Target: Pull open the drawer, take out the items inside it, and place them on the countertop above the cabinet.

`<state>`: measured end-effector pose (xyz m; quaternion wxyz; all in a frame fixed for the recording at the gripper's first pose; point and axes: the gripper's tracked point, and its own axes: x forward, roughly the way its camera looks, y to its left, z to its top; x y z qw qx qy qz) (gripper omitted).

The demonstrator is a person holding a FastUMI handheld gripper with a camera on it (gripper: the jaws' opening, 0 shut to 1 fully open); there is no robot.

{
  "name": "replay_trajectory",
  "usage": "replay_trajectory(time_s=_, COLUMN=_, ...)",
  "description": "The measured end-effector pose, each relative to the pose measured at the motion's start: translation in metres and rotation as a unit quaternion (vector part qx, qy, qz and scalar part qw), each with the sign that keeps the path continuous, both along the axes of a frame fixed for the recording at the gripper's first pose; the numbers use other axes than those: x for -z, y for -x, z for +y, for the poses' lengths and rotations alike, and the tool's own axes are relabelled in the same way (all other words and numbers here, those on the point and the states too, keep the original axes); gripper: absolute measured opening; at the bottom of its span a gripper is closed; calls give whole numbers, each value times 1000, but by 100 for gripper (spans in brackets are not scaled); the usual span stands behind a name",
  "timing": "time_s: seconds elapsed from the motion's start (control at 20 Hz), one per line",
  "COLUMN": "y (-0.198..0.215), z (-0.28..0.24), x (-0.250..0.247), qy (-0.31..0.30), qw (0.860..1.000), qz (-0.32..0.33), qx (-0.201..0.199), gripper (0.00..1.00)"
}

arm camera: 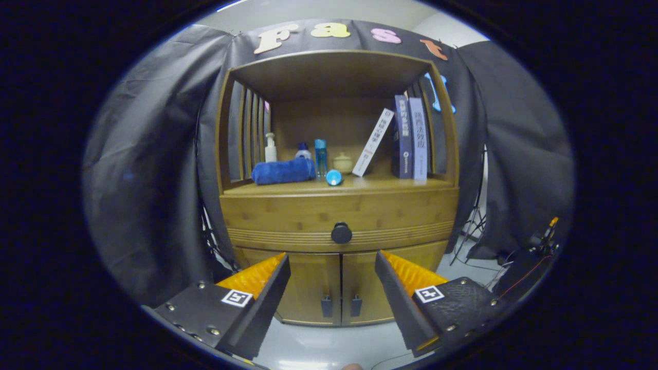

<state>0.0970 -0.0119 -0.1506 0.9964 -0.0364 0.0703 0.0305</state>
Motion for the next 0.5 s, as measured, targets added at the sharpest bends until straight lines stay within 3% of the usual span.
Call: replay_trajectory(time_s=0.5, y=86, z=5, x=-168, qy=-41, qw=997, qz=-71, qx=10, gripper=99)
